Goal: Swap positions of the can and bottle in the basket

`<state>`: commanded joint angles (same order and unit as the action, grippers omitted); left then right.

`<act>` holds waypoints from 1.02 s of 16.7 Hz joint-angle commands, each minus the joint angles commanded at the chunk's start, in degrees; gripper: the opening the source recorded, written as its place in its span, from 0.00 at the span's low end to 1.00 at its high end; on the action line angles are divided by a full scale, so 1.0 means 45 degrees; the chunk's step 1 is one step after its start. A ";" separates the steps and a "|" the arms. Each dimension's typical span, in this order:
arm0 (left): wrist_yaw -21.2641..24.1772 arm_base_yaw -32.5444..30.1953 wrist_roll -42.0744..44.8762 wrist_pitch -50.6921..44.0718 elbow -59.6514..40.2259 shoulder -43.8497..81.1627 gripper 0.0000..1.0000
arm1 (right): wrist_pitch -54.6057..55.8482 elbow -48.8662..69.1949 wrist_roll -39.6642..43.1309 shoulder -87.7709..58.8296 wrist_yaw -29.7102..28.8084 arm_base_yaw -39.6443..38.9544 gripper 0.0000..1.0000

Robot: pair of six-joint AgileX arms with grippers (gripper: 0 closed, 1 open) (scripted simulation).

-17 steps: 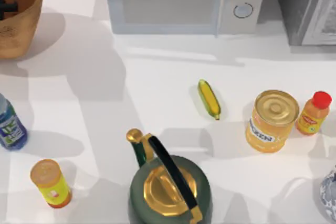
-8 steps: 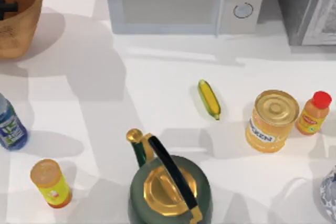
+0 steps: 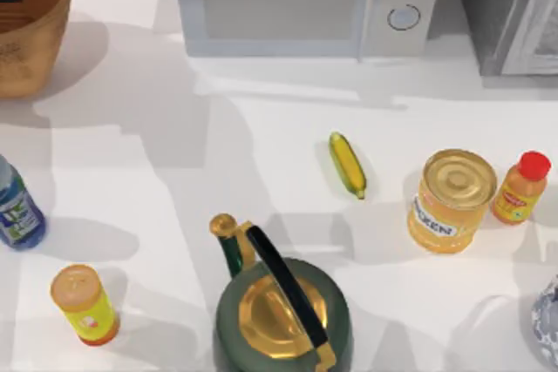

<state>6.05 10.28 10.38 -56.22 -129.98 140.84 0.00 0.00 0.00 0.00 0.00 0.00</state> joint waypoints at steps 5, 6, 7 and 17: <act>-0.0262 -0.0392 -0.0412 0.2265 0.5127 -0.5618 0.00 | 0.0000 0.0000 0.0000 0.0000 0.0000 0.0000 1.00; -0.0323 -0.0489 -0.0506 0.2842 0.6404 -0.7111 0.00 | 0.0000 0.0000 0.0000 0.0000 0.0000 0.0000 1.00; -0.0387 -0.0590 -0.0602 0.3451 0.7746 -0.8699 0.00 | 0.0000 0.0000 0.0000 0.0000 0.0000 0.0000 1.00; -0.1011 -0.1704 -0.1660 0.9744 2.2396 -2.5108 0.00 | 0.0000 0.0000 0.0000 0.0000 0.0000 0.0000 1.00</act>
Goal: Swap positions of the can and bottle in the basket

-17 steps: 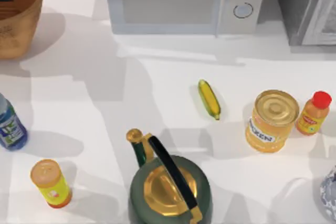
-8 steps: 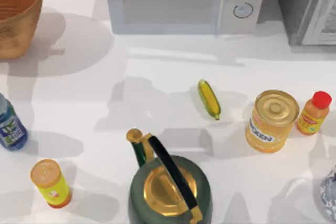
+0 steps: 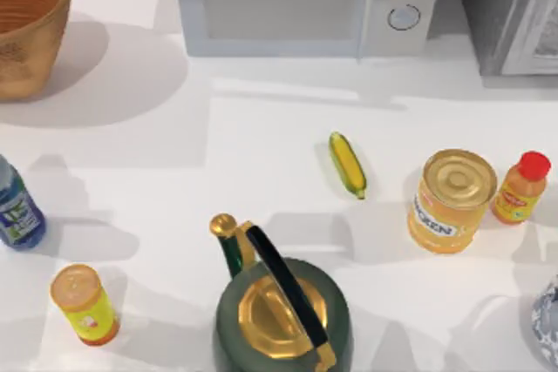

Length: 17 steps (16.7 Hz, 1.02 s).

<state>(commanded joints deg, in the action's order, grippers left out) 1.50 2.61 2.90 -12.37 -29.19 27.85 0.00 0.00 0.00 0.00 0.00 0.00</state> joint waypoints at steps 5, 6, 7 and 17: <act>-0.0242 -0.0421 -0.0462 0.2044 0.4921 -0.4721 0.00 | 0.0000 0.0000 0.0000 0.0000 0.0000 0.0000 1.00; -0.0275 -0.0479 -0.0529 0.2306 0.5513 -0.5281 0.00 | 0.0000 0.0000 0.0000 0.0000 0.0000 0.0000 1.00; -0.0301 -0.0525 -0.0582 0.2511 0.5972 -0.5712 0.00 | 0.0000 0.0000 0.0000 0.0000 0.0000 0.0000 1.00; -0.0138 -0.0579 -0.0617 0.2964 0.6266 -0.5751 0.00 | 0.0000 0.0000 0.0000 0.0000 0.0000 0.0000 1.00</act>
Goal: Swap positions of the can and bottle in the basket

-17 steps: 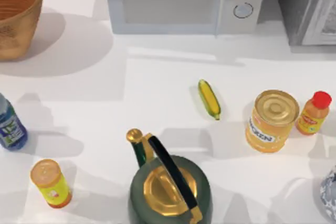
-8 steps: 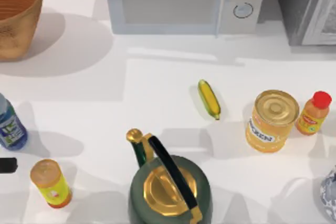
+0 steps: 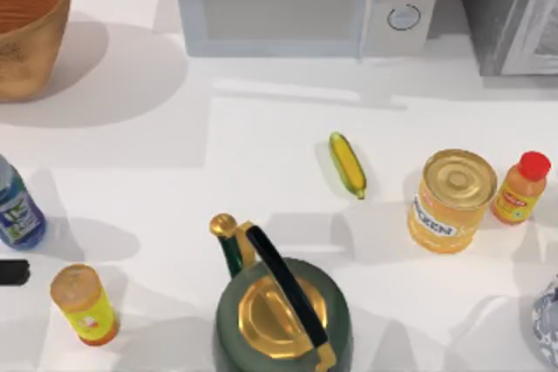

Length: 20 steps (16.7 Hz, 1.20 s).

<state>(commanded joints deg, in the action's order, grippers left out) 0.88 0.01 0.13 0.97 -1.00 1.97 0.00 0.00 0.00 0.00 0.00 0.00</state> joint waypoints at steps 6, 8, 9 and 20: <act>0.2267 -0.0626 0.0038 0.2504 -0.2346 0.4330 0.00 | 0.0000 0.0000 0.0000 0.0000 0.0000 0.0000 1.00; 0.3491 -0.1005 0.0061 0.3784 -0.3541 0.6725 0.00 | 0.0000 0.0000 0.0000 0.0000 0.0000 0.0000 1.00; 0.4160 -0.1214 0.0072 0.4475 -0.4182 0.8047 0.00 | 0.0000 0.0000 0.0000 0.0000 0.0000 0.0000 1.00; 1.2046 -0.3609 0.0161 1.2506 -1.1525 2.4339 0.00 | 0.0000 0.0000 0.0000 0.0000 0.0000 0.0000 1.00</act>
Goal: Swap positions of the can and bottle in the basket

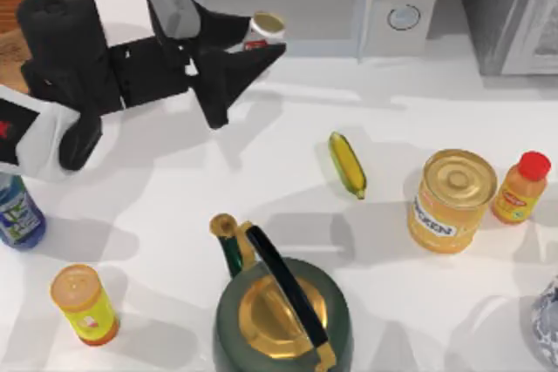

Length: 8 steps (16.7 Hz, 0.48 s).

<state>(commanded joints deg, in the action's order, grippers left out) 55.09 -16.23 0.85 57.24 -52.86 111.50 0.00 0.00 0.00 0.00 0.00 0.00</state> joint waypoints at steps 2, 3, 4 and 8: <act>0.1156 -0.0348 0.0024 0.1213 -0.1121 0.2500 0.00 | 0.0000 0.0000 0.0000 0.0000 0.0000 0.0000 1.00; 0.1666 -0.0504 0.0039 0.1757 -0.1629 0.3606 0.00 | 0.0000 0.0000 0.0000 0.0000 0.0000 0.0000 1.00; 0.2125 -0.0645 0.0054 0.2254 -0.2098 0.4599 0.00 | 0.0000 0.0000 0.0000 0.0000 0.0000 0.0000 1.00; 0.3372 -0.1055 0.0121 0.3673 -0.3485 0.7268 0.00 | 0.0000 0.0000 0.0000 0.0000 0.0000 0.0000 1.00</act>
<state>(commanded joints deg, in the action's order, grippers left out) 70.26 -20.98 1.40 73.77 -68.54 144.20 0.00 0.00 0.00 0.00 0.00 0.00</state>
